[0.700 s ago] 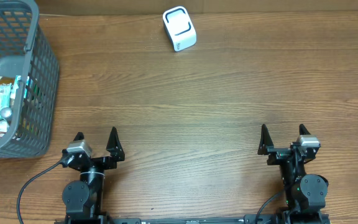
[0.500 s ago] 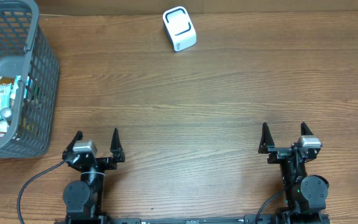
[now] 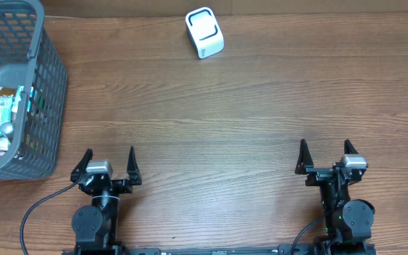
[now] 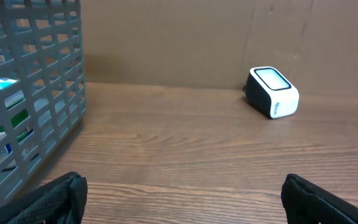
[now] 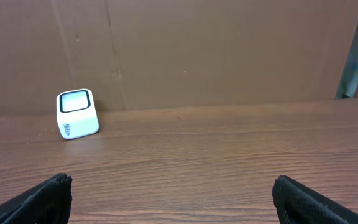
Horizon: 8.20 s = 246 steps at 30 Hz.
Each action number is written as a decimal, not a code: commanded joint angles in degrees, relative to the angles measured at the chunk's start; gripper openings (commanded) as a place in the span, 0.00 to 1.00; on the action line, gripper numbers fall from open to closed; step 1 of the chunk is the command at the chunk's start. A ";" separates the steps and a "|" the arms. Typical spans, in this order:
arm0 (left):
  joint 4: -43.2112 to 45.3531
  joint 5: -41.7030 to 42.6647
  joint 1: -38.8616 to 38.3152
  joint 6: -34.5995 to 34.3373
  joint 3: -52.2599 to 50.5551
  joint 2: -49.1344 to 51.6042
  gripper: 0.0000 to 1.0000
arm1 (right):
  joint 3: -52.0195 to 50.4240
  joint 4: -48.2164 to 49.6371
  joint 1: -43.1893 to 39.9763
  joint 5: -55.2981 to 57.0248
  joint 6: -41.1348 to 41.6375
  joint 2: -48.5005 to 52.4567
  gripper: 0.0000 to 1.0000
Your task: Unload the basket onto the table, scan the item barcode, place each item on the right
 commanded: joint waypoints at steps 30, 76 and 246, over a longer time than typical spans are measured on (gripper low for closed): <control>0.11 -0.76 -0.20 1.51 -0.22 -0.17 1.00 | -0.57 0.22 0.20 0.55 -0.46 -0.26 1.00; 2.73 -3.85 -0.20 3.63 -0.22 -0.17 1.00 | -0.57 0.22 0.20 0.57 -0.48 -0.26 1.00; -61.05 -0.96 37.88 -5.44 97.07 108.98 0.56 | -0.57 0.22 0.20 0.55 -0.46 -0.26 1.00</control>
